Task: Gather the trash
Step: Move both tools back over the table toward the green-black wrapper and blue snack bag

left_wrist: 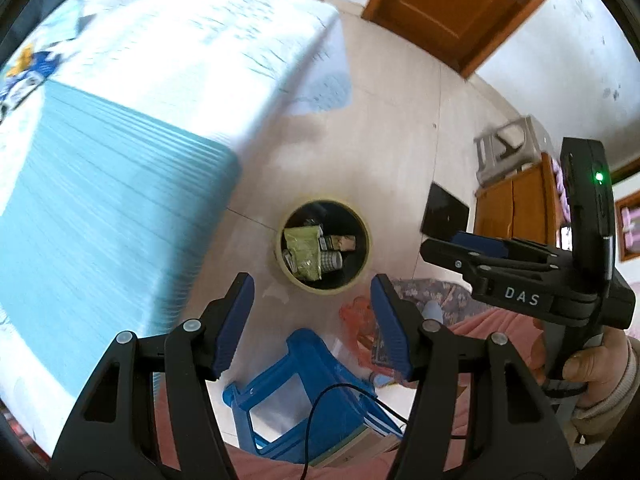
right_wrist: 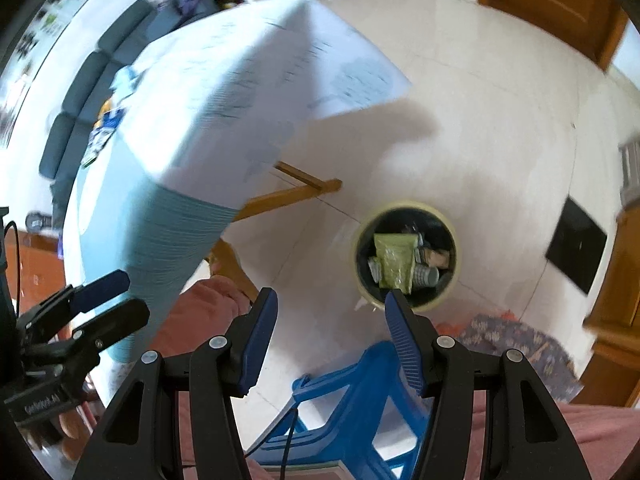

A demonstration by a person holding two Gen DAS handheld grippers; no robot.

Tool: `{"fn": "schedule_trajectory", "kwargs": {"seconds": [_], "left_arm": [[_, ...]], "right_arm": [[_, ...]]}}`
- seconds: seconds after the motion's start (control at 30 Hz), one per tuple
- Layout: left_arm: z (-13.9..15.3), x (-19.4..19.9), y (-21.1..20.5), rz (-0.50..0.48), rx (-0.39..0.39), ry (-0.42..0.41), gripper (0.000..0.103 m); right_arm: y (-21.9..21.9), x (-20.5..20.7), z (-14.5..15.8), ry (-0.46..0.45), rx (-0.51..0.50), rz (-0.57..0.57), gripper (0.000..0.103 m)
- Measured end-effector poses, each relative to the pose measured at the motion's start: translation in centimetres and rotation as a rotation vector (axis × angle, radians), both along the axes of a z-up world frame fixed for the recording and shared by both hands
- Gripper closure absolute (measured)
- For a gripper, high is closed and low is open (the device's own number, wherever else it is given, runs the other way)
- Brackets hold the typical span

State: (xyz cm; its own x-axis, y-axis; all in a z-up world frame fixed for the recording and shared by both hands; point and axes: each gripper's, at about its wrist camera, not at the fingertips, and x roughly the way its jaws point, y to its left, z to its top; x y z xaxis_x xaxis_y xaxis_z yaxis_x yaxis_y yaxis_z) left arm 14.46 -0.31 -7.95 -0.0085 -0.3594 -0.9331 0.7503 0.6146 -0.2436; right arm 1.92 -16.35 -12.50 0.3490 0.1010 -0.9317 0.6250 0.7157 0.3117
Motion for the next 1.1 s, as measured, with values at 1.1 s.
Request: {"fn": "schedule_trajectory", "kwargs": {"seconds": [1.1], "left_arm": [[11.2, 24.5, 25.3, 0.539, -0.064, -0.272, 0.046]], "right_arm": [[19.1, 43.7, 14.6, -0.283, -0.434, 0.905, 0.039]]}}
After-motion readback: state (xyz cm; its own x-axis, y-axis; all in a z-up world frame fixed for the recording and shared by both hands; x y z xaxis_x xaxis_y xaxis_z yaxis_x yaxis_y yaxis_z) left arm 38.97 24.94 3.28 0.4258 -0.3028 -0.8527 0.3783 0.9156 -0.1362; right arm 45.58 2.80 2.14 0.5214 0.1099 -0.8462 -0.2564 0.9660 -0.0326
